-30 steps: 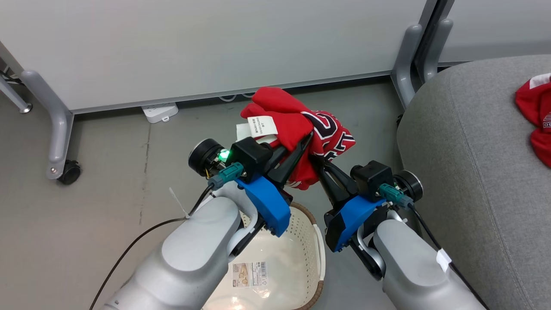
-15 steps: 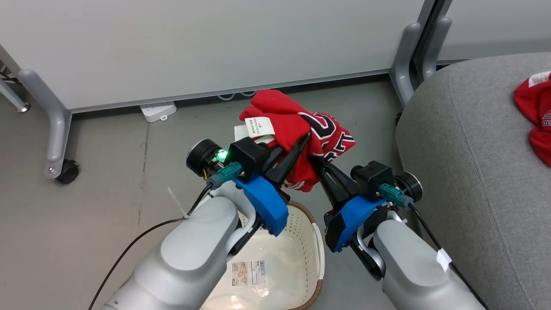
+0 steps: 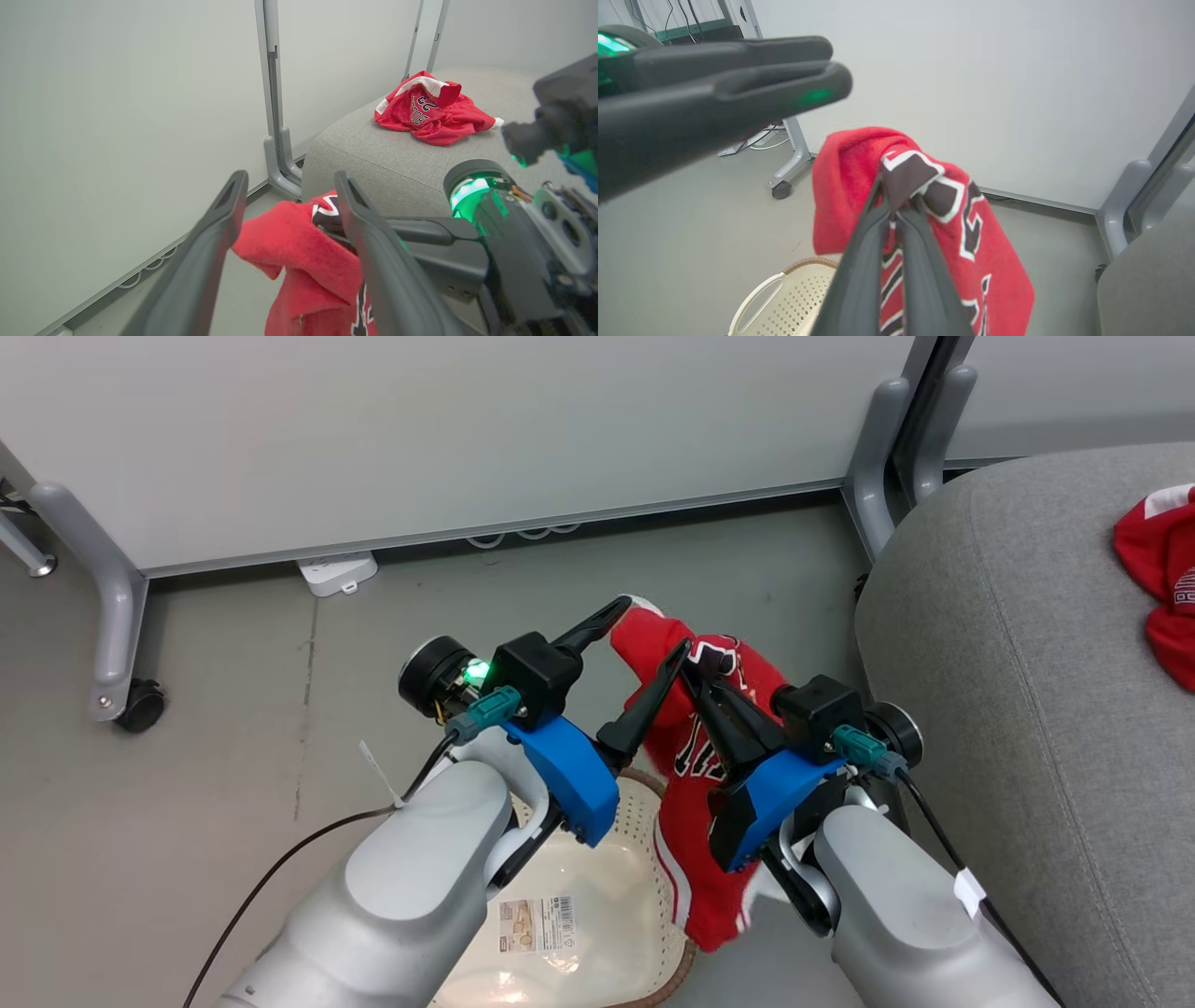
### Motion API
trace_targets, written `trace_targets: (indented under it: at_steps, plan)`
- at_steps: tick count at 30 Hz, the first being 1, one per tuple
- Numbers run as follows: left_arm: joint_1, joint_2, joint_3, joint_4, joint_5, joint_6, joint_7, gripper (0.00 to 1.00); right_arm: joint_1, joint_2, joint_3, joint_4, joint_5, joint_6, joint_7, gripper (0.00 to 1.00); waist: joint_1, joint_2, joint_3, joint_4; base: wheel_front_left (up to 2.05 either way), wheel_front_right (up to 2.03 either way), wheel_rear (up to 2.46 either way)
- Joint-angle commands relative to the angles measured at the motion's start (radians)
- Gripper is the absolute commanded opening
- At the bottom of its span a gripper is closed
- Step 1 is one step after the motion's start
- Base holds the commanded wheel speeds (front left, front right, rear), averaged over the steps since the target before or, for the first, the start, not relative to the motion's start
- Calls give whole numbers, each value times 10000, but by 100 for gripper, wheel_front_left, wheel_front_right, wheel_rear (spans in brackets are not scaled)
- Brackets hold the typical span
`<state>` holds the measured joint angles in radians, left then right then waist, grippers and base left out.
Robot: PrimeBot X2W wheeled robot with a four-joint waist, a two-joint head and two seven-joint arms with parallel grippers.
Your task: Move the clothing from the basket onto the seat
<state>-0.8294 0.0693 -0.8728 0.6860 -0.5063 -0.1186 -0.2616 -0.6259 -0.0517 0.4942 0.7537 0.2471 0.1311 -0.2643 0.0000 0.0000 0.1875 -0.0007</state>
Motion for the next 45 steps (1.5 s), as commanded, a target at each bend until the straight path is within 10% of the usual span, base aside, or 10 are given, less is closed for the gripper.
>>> trace_targets:
  at_steps: [1,45]
  plan:
    - [-92,28,81,-1,62,-35,-49,100,-163,25,-42,-55,-5,-9,-1,0,0,0,28,-35,0,0,0]
    - [152,718,-729,-775,503,132,261,100,1141,21,-3889,-2475,-952,-7,-2,0,0,0,1094,-4490,0,0,0]
